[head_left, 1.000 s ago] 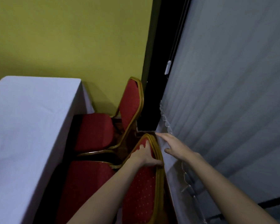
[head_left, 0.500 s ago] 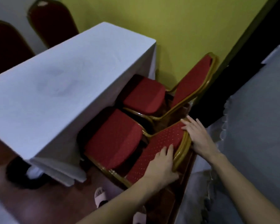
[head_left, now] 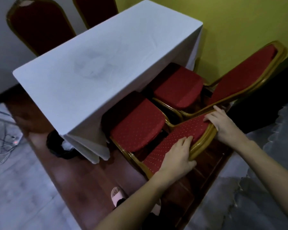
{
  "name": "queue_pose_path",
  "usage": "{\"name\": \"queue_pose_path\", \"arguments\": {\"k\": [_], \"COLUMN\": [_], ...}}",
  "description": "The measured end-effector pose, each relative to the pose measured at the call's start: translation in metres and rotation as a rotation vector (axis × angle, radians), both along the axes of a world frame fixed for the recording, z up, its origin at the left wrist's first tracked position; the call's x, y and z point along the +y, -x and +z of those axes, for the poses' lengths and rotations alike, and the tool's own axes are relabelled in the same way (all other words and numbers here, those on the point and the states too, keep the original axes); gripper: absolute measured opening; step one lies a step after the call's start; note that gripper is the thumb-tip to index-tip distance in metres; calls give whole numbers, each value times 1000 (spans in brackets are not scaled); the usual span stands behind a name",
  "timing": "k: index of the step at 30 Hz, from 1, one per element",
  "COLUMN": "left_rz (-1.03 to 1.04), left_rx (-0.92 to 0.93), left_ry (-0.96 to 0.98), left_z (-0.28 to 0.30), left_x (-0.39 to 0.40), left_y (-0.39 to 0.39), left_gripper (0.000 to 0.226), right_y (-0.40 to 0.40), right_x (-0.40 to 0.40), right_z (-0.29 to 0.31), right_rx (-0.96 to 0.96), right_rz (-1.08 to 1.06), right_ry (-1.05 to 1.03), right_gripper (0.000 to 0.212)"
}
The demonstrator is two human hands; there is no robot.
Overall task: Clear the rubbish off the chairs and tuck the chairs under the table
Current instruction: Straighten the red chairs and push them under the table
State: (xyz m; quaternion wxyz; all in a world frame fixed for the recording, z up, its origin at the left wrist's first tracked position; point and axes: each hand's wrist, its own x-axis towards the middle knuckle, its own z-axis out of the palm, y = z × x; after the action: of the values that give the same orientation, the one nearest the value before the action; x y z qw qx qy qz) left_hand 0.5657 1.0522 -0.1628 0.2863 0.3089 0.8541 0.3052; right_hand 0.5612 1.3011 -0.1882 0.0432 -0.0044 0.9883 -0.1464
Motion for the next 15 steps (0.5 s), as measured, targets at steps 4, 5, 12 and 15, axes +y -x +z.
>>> {"name": "queue_pose_path", "arguments": {"k": [4,5,12,15], "left_rz": [76,89,137,153], "left_rx": [32,41,87,61], "left_ry": [10,10,-4,-35], "left_z": [0,0,1,-2], "left_x": [6,7,6,5], "left_y": [30,37,83,93], "left_gripper": [80,79,75,75], "right_y": [40,49,97,103], "right_x": [-2,-5,-12,-19], "right_z": [3,6,13,18], "right_rx": [15,19,28,22], "right_rz": [-1,-21,-22,-66], "right_ry": [62,77,112,134], "right_gripper": [36,36,43,36]}}
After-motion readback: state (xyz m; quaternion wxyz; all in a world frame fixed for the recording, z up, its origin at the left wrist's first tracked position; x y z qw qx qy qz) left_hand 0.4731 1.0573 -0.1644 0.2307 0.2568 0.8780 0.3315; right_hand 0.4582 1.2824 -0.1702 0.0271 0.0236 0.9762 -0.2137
